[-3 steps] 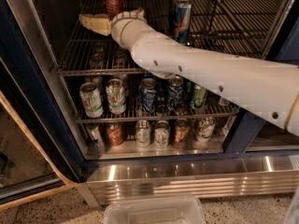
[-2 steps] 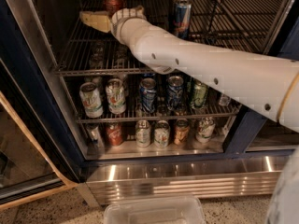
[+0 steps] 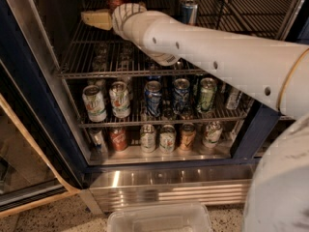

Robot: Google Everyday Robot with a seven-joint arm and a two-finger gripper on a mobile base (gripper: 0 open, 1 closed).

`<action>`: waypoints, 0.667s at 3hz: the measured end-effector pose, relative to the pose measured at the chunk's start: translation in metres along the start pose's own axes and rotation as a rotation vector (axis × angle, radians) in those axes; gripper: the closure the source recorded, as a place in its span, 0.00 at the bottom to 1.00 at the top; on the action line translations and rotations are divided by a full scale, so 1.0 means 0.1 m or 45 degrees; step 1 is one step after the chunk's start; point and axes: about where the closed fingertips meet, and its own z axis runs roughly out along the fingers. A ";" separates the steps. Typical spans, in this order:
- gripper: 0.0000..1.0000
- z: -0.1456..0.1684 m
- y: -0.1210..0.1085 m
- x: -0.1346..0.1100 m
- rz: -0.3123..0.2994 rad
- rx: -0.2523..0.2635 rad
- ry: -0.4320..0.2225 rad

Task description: Pick coke can from top shelf of fridge

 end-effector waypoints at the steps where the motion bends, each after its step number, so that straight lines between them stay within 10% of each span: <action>1: 0.00 0.06 -0.05 0.04 -0.017 0.021 0.037; 2: 0.00 0.12 -0.07 0.07 -0.035 0.059 0.060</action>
Offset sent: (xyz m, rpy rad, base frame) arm 0.0244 0.0065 -0.0057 -0.0851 0.0487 -0.0864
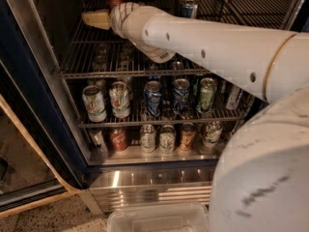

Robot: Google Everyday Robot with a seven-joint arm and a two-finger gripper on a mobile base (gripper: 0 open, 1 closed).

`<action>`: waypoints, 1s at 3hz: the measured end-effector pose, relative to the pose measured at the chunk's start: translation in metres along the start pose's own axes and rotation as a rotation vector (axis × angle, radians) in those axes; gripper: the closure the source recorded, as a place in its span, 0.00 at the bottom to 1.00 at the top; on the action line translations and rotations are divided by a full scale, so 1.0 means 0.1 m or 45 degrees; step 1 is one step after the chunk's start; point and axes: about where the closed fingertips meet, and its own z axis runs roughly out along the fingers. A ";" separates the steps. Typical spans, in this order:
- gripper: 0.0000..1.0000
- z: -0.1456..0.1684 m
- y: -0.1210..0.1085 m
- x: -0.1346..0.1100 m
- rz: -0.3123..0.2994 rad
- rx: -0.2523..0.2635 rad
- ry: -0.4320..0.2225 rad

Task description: Pick coke can from top shelf of fridge

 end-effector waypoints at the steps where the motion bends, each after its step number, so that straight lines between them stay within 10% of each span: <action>1: 0.00 0.08 0.02 0.01 -0.019 0.027 0.013; 3: 0.00 0.14 0.07 -0.07 -0.027 0.073 -0.019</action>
Offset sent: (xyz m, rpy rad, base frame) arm 0.0143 0.0180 0.0056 -0.0390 -0.0060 -0.0510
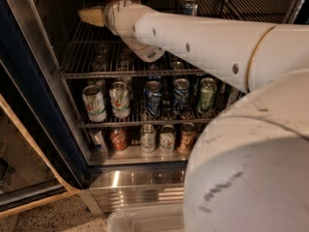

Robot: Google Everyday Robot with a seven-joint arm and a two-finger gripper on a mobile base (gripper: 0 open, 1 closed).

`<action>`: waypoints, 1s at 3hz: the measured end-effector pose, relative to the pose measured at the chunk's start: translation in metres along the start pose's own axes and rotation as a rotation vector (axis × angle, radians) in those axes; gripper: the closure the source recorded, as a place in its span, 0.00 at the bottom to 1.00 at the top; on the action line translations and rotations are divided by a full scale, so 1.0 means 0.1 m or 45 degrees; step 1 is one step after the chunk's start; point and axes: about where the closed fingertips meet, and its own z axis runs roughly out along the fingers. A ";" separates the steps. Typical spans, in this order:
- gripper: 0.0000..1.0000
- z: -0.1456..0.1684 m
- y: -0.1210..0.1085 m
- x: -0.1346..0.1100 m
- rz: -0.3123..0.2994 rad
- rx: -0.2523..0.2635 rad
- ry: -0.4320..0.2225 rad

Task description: Pick coke can from top shelf of fridge

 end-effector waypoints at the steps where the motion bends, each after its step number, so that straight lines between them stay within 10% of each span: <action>1: 0.00 -0.01 0.02 -0.02 0.003 0.029 -0.020; 3: 0.00 0.04 -0.05 0.04 0.031 0.075 -0.037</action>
Offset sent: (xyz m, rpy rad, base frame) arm 0.0039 -0.0048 -0.0049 0.0318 -0.0279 -0.0714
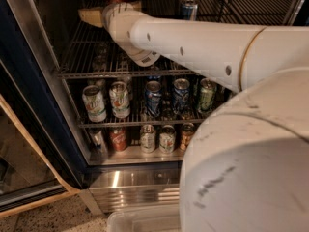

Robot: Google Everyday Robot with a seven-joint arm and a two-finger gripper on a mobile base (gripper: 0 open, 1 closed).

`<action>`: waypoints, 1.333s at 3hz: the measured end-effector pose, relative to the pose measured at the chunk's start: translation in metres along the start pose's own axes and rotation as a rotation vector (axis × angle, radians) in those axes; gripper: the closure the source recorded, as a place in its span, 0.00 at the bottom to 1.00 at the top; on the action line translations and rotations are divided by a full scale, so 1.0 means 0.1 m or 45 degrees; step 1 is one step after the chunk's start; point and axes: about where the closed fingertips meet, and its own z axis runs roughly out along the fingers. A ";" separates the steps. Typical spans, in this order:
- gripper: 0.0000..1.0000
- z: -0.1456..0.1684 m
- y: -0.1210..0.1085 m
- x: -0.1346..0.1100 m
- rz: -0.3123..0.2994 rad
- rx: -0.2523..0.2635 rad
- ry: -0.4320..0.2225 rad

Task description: Pick coke can from top shelf of fridge

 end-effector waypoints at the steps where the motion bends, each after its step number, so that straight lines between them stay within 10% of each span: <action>1: 0.00 0.02 -0.06 0.05 0.019 0.023 -0.003; 4: 0.00 0.37 -0.41 0.13 0.072 0.072 -0.006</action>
Offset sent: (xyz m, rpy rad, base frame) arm 0.0188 -0.0225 -0.0175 0.0337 0.0115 -0.0651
